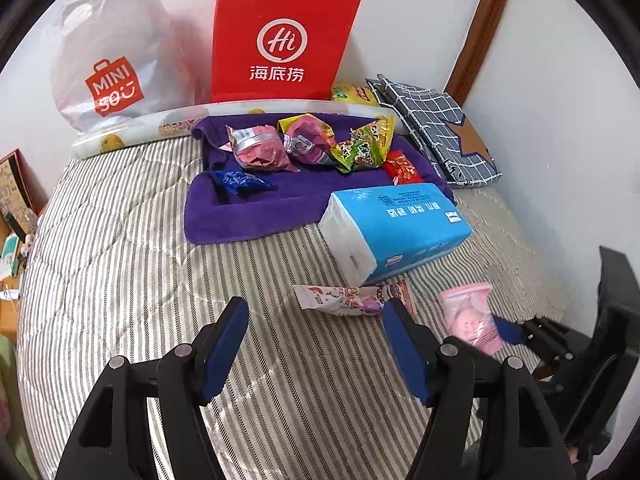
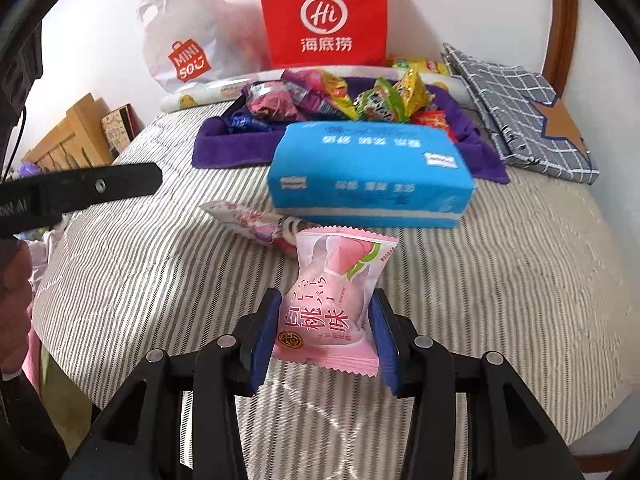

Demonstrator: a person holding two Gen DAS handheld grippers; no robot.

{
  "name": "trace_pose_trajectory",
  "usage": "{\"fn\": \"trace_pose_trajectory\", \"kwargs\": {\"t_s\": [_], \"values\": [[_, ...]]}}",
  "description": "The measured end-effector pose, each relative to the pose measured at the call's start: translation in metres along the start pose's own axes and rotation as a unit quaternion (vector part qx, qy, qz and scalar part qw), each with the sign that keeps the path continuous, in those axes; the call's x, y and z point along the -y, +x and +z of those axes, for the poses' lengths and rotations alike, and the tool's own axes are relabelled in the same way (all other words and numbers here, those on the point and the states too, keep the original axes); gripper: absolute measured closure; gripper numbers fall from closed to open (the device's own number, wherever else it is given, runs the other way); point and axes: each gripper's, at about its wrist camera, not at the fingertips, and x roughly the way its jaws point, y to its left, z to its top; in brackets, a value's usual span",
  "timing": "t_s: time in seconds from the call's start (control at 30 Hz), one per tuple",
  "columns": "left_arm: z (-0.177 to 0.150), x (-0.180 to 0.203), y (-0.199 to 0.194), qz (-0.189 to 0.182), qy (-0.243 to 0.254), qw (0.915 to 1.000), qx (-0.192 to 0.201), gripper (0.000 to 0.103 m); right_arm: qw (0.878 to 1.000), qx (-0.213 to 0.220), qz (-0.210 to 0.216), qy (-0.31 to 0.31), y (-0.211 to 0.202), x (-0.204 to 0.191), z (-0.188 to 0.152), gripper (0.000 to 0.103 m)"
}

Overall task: Organize snacks
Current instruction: 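Grasp the strawberry-bear stick candy with the left tool while the right tool holds the peach packet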

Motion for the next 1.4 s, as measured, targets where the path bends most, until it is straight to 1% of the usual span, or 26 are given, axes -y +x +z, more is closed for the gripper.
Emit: {"fn": "trace_pose_trajectory", "kwargs": {"t_s": [0.13,0.3,0.37,0.47,0.5,0.6,0.63,0.7,0.83,0.97,1.03,1.17,1.4], "values": [[0.004,0.0,0.005,-0.004,-0.01,0.9999,-0.003,0.035,1.0,0.008,-0.007,0.004,-0.005,0.01,0.004,0.058],[0.009,0.009,0.017,0.012,0.016,0.9997,-0.014,0.035,1.0,0.016,-0.023,0.013,-0.007,0.03,0.01,0.058],[0.011,0.012,0.02,0.002,0.025,0.9997,-0.005,0.035,0.999,0.017,-0.028,0.02,-0.007,0.038,0.011,0.058],[0.015,0.019,0.026,-0.01,0.048,0.9988,-0.003,0.035,0.999,0.017,-0.034,0.03,-0.005,0.052,0.013,0.058],[0.016,0.023,0.028,-0.011,0.062,0.998,-0.002,0.034,0.999,0.016,-0.039,0.033,-0.004,0.057,0.013,0.058],[0.019,0.035,0.036,-0.008,0.101,0.9948,0.0,0.022,0.998,0.016,-0.053,0.039,-0.002,0.07,0.015,0.058],[0.02,0.039,0.04,-0.01,0.111,0.9938,0.0,0.021,0.997,0.016,-0.057,0.042,-0.002,0.075,0.016,0.058],[0.022,0.043,0.047,-0.016,0.122,0.9923,-0.007,0.021,0.997,0.017,-0.064,0.05,-0.001,0.084,0.018,0.058],[0.024,0.048,0.066,-0.013,0.142,0.9895,-0.024,0.021,0.994,0.014,-0.078,0.071,0.002,0.103,0.019,0.058],[0.021,0.05,0.08,-0.035,0.156,0.9863,-0.042,0.021,0.992,0.009,-0.092,0.083,0.006,0.116,0.018,0.058],[0.02,0.055,0.086,-0.031,0.168,0.9841,-0.048,0.021,0.991,0.006,-0.094,0.091,0.008,0.122,0.016,0.058],[0.016,0.059,0.097,-0.037,0.177,0.9815,-0.064,0.021,0.99,-0.003,-0.098,0.097,0.014,0.126,0.015,0.058],[0.009,0.06,0.108,-0.045,0.174,0.9804,-0.08,0.022,0.991,-0.011,-0.096,0.094,0.02,0.121,0.015,0.058]]}}
